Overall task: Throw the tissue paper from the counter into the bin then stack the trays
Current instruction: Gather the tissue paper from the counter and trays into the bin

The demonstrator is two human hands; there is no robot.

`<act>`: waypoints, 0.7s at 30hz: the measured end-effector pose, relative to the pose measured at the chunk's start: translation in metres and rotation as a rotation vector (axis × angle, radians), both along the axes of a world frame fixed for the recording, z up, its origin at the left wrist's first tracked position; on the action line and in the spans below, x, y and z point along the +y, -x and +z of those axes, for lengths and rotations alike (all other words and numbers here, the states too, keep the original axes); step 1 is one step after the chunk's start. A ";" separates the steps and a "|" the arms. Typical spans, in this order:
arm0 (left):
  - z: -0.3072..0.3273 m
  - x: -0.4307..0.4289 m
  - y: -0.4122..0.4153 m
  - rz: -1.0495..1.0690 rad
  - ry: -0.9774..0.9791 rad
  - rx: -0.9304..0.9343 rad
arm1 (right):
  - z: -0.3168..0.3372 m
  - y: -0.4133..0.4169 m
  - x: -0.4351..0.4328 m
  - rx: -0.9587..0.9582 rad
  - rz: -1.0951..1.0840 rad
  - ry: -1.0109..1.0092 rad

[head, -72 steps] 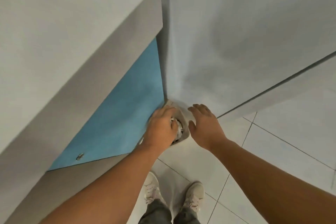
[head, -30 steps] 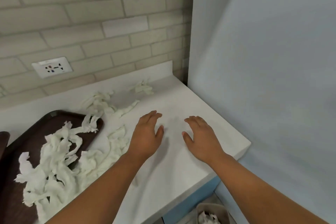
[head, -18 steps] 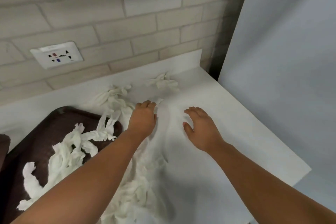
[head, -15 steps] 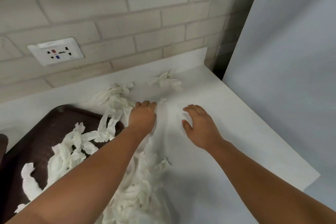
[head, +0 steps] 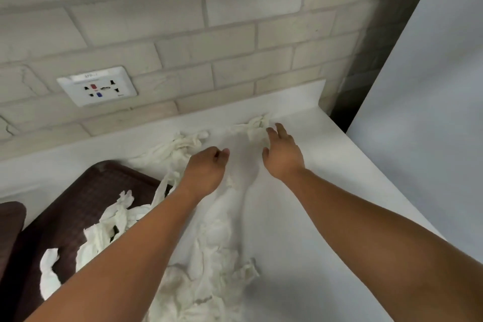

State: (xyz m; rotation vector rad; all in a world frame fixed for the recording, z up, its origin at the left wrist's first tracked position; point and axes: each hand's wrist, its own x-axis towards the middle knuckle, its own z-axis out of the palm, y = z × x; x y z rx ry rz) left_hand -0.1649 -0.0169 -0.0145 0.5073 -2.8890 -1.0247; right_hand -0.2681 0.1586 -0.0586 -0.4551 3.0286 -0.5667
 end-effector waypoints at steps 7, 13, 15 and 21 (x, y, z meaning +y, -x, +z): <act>0.002 -0.028 -0.019 0.042 -0.021 0.099 | -0.010 0.027 -0.020 -0.138 0.086 -0.002; -0.007 -0.021 -0.027 -0.046 -0.075 0.057 | -0.024 -0.018 -0.011 -0.016 0.164 0.075; -0.007 -0.014 -0.028 -0.047 -0.134 0.050 | -0.020 -0.031 -0.006 0.020 0.161 0.082; 0.002 0.000 -0.037 -0.021 -0.166 0.038 | 0.003 -0.058 0.005 0.056 0.141 0.079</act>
